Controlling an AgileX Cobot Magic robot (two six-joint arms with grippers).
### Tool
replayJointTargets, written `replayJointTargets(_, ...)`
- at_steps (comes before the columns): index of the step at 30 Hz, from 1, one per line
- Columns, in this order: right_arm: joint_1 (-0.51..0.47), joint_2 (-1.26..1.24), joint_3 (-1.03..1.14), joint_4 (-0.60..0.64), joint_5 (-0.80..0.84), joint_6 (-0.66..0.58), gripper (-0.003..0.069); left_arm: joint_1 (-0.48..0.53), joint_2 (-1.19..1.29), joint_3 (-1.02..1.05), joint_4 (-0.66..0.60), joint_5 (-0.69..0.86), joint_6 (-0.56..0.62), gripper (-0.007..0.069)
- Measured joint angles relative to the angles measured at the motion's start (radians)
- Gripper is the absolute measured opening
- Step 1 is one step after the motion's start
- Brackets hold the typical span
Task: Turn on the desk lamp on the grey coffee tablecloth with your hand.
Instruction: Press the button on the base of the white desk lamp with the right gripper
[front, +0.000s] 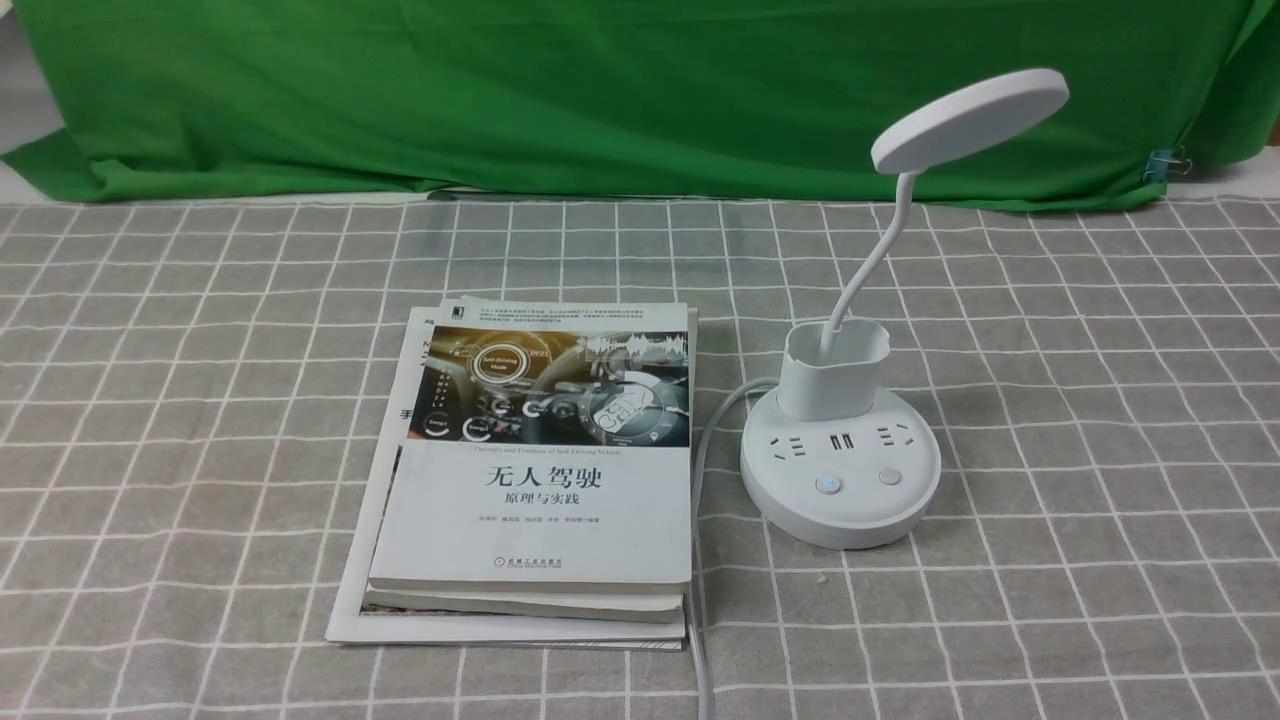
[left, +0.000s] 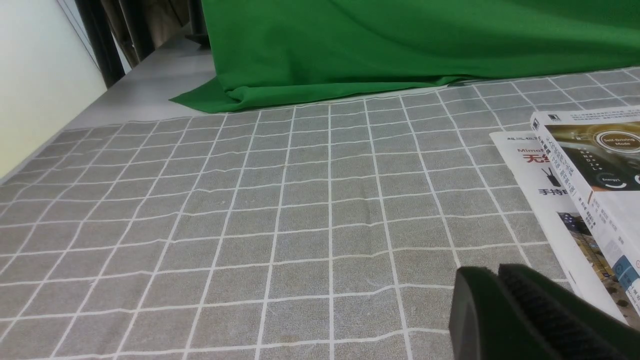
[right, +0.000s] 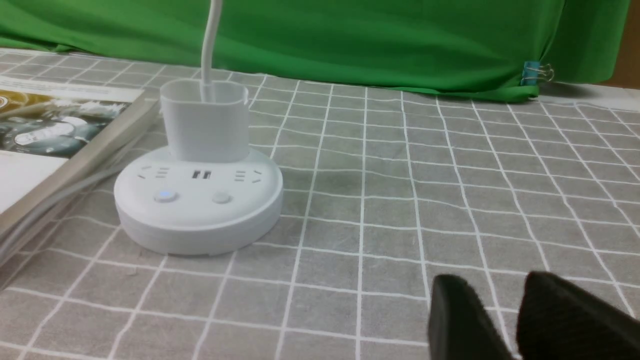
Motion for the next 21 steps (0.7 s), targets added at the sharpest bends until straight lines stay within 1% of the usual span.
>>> replayJointTargets(9, 0.0, 0.0, 0.0, 0.0, -0.006, -0.001, 0.0242, 0.0, 0.0, 0.0, 0.0, 0.0, 0.0, 0.0019)
replayJointTargets(12, 0.0, 0.0, 0.0, 0.056, -0.057, 0.049, 0.0242, 0.0, 0.0, 0.0, 0.0, 0.0, 0.0, 0.0019)
replayJointTargets(13, 0.0, 0.0, 0.0, 0.117, -0.103, 0.115, 0.0242, 0.0, 0.0, 0.0, 0.0, 0.0, 0.0, 0.0019)
replayJointTargets(14, 0.0, 0.0, 0.0, 0.148, -0.132, 0.158, 0.0242, 0.0, 0.0, 0.0, 0.0, 0.0, 0.0, 0.0019)
replayJointTargets(15, 0.0, 0.0, 0.0, 0.187, -0.175, 0.24, 0.0242, 0.0, 0.0, 0.0, 0.0, 0.0, 0.0, 0.0019)
replayJointTargets(16, 0.0, 0.0, 0.0, 0.19, -0.189, 0.255, 0.0242, 0.0, 0.0, 0.0, 0.0, 0.0, 0.0, 0.0019)
replayJointTargets(17, 0.0, 0.0, 0.0, 0.214, -0.236, 0.349, 0.0242, 0.0, 0.0, 0.0, 0.0, 0.0, -0.001, 0.0019)
replayJointTargets(21, 0.0, 0.0, 0.0, 0.227, -0.314, 0.423, 0.0242, 0.0, 0.0, 0.0, 0.0, 0.0, 0.0, 0.0019)
